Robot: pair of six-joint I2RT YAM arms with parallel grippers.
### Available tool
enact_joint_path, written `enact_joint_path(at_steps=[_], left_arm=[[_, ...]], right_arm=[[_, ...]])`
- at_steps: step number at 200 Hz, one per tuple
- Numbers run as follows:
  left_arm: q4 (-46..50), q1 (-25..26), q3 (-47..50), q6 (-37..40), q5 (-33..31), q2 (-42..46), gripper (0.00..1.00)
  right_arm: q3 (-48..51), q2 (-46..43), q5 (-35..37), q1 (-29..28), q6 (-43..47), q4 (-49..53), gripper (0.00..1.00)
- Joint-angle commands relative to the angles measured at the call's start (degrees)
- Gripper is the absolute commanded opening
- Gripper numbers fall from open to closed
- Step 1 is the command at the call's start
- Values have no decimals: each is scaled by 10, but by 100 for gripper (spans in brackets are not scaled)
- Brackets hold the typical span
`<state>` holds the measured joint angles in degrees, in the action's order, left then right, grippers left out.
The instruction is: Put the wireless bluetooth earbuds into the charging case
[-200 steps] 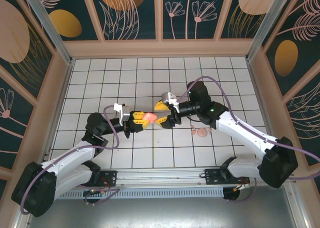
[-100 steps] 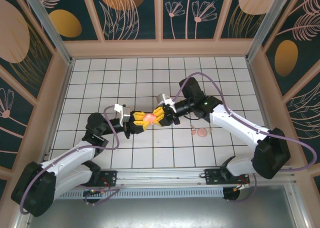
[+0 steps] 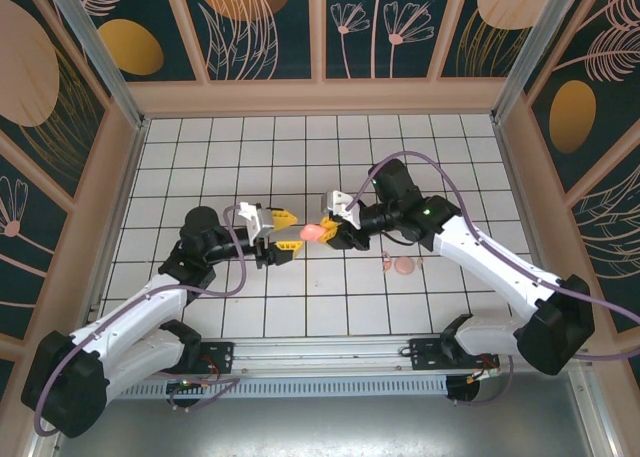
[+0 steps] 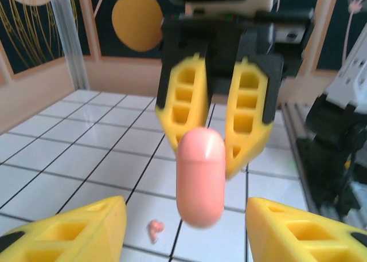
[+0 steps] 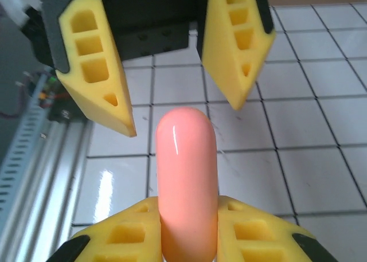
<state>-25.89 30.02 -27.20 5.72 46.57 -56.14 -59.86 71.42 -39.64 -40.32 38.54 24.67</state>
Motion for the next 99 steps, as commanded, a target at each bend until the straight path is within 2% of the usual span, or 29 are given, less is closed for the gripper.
enact_joint_path(at_steps=[1, 29, 99], left_arm=[[90, 3, -30, 80, 1, -26, 57], [119, 3, -45, 95, 6, -54, 57], [115, 2, -46, 92, 49, -66, 56]], right_arm=[[-13, -16, 105, -15, 43, 49, 20], [-34, -1, 140, -36, 59, 77, 20], [-70, 52, 117, -53, 69, 88, 21]])
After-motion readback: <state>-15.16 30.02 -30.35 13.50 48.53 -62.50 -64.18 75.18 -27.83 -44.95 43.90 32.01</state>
